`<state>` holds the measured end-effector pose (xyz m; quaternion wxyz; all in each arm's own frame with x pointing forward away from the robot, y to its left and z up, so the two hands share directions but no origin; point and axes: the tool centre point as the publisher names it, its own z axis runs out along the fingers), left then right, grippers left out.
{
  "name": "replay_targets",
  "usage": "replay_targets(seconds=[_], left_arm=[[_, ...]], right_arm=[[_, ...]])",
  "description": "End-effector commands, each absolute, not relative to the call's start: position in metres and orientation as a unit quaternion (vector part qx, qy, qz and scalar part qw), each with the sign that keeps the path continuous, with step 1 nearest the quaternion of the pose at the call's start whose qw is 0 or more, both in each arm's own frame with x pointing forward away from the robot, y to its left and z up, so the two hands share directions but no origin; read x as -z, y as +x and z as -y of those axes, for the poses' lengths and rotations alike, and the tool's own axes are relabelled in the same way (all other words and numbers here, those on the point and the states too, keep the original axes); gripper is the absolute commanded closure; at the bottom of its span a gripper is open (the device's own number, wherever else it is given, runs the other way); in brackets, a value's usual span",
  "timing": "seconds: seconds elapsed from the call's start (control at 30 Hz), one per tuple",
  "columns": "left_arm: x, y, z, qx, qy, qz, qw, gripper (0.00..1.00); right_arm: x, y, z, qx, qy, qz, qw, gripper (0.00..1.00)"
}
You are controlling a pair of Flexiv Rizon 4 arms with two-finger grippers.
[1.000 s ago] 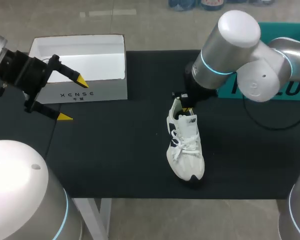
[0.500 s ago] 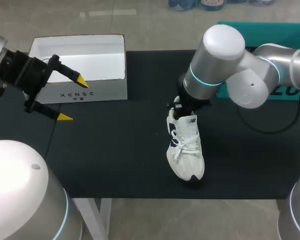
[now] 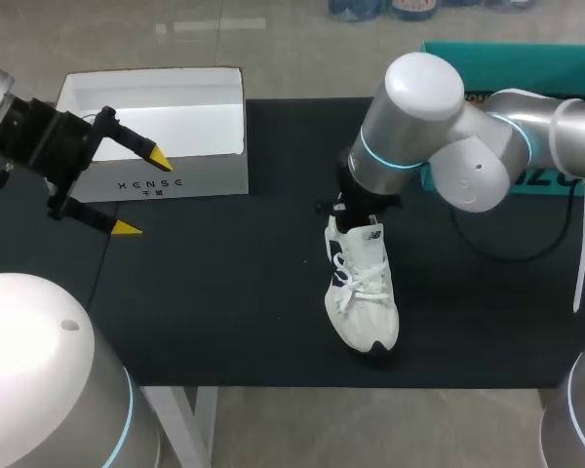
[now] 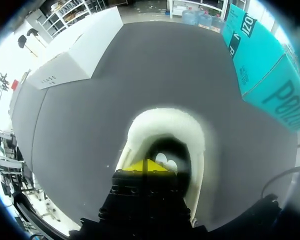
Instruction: Take the shoe out of the shoebox, open the shoe tongue, remove and reinsert the insole, then place the shoe into the shoebox
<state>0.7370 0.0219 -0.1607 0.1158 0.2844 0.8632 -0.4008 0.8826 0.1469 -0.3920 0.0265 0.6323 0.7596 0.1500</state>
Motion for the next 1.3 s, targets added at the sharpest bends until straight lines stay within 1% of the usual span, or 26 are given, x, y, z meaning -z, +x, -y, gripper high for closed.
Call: replay_targets(seconds=[0.03,0.23,0.83,1.3], left_arm=[[0.160,0.737,-0.022,0.400,0.285,-0.864,0.115,0.00],[0.160,0.737,-0.022,0.400,0.285,-0.864,0.115,0.00],[0.160,0.737,-0.022,0.400,0.285,-0.864,0.115,0.00],[0.160,0.737,-0.022,0.400,0.285,-0.864,0.115,0.00]], right_arm=[[0.364,0.871,-0.133,-0.154,0.632,-0.759,0.037,1.00],[0.361,0.871,-0.128,-0.146,0.629,-0.762,0.043,1.00],[0.406,0.873,-0.131,-0.087,0.626,-0.775,0.017,1.00],[0.372,0.866,-0.122,-0.105,0.637,-0.763,0.020,1.00]])
